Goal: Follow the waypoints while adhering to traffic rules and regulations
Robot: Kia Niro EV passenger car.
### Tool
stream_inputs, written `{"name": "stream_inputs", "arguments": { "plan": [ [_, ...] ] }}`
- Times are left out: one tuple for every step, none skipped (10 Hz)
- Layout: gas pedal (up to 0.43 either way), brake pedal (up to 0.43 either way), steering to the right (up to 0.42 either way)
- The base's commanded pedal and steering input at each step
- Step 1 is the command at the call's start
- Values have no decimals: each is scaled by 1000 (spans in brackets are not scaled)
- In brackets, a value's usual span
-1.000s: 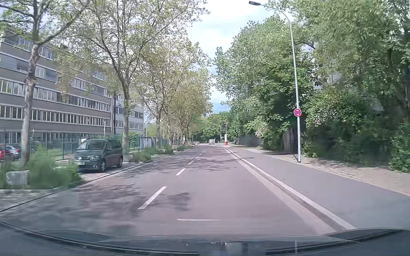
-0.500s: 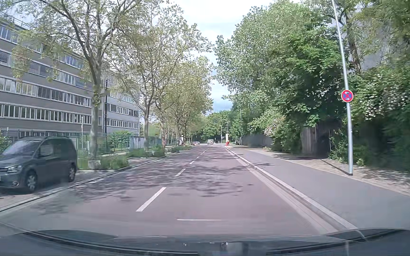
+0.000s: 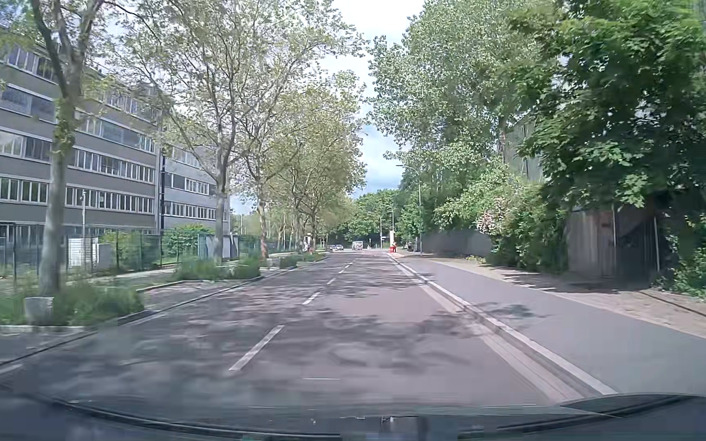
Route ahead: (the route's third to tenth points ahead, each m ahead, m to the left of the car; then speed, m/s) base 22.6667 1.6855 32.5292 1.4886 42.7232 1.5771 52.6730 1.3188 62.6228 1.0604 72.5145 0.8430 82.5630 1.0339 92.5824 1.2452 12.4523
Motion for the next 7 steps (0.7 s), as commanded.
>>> {"name": "stream_inputs", "arguments": {
  "plan": [
    [67,0,3],
    [67,0,3],
    [67,0,3],
    [67,0,3],
    [67,0,3],
    [67,0,1],
    [67,0,2]
  ]
}}
